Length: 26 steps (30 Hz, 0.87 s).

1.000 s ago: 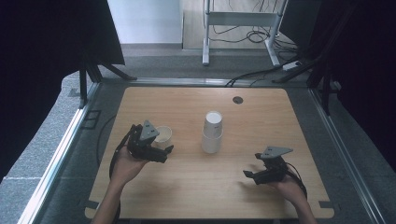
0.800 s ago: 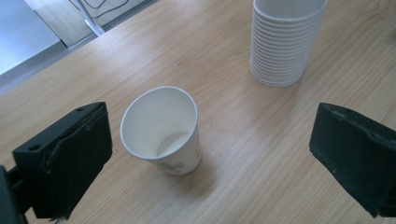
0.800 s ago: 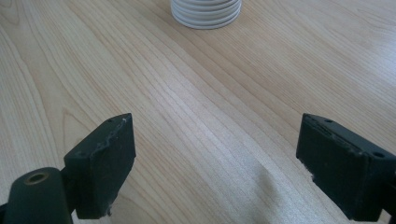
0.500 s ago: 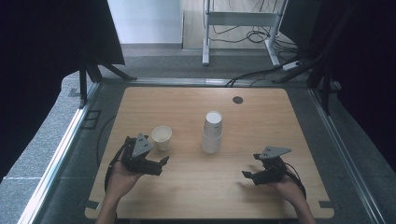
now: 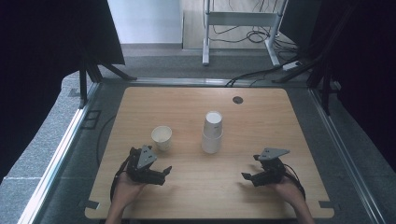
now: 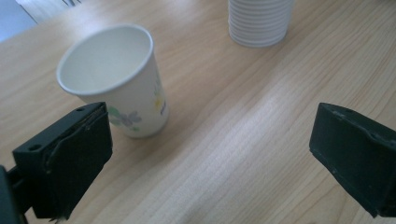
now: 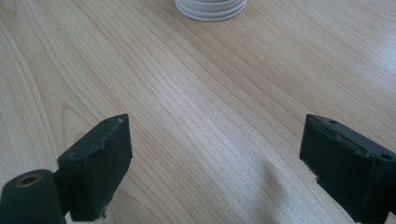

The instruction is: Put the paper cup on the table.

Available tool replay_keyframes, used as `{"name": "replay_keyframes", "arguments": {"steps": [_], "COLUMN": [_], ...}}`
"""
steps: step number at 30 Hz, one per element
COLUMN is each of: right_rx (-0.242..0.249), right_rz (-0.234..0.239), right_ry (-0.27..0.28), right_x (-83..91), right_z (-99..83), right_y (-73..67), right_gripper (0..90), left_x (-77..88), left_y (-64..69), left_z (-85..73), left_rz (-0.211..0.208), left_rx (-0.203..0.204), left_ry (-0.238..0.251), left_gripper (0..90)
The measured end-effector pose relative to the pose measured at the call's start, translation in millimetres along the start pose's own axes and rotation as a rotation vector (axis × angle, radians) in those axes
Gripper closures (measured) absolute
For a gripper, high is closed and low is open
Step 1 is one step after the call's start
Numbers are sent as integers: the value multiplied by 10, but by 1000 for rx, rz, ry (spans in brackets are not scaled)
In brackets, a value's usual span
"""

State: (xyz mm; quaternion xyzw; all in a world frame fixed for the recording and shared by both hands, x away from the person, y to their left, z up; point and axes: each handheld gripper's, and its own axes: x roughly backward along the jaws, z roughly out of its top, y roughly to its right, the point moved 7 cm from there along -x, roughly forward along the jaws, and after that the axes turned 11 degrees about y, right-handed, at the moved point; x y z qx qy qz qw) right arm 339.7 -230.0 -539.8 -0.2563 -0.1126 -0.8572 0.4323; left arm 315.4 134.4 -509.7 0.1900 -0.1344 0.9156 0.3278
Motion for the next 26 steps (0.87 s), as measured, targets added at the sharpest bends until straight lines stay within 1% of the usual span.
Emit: {"name": "replay_keyframes", "arguments": {"steps": [3,6,10,13,15,18,19,20,21,26], "right_rx": [2,4,11,19,21,11,10,11,10,8], "right_rz": [-7,-16,-21,-20,-21,-19,-20,-21,-20,-26], "right_ry": [-1,-7,-25,-47,-53,-39,-39,-39,-40,-42], "right_x": [-9,-30,-80,-132,-159,-172,-172,-174,-174,-178], "right_z": [-17,-51,-115,-182,-211,-218,-218,-219,-219,-226], "right_y": [4,14,24,30,35,45,48,47,48,48], "right_gripper": [79,63,53,45,33,18,18,16,15,6], "left_x": [-57,-106,-147,-172,-199,-249,-271,-281,-290,-292], "left_y": [26,54,85,104,119,131,145,152,149,149], "left_z": [-97,-191,-294,-361,-417,-509,-535,-543,-549,-550], "left_rz": [-8,-7,-11,-22,-30,-34,-48,-77,-88,-82], "left_rx": [15,11,22,40,46,56,77,115,133,135], "left_ry": [-17,-50,-83,-103,-130,-175,-174,-192,-201,-201], "left_gripper": [0,0,0,0,0,0,0,0,0,0]}}
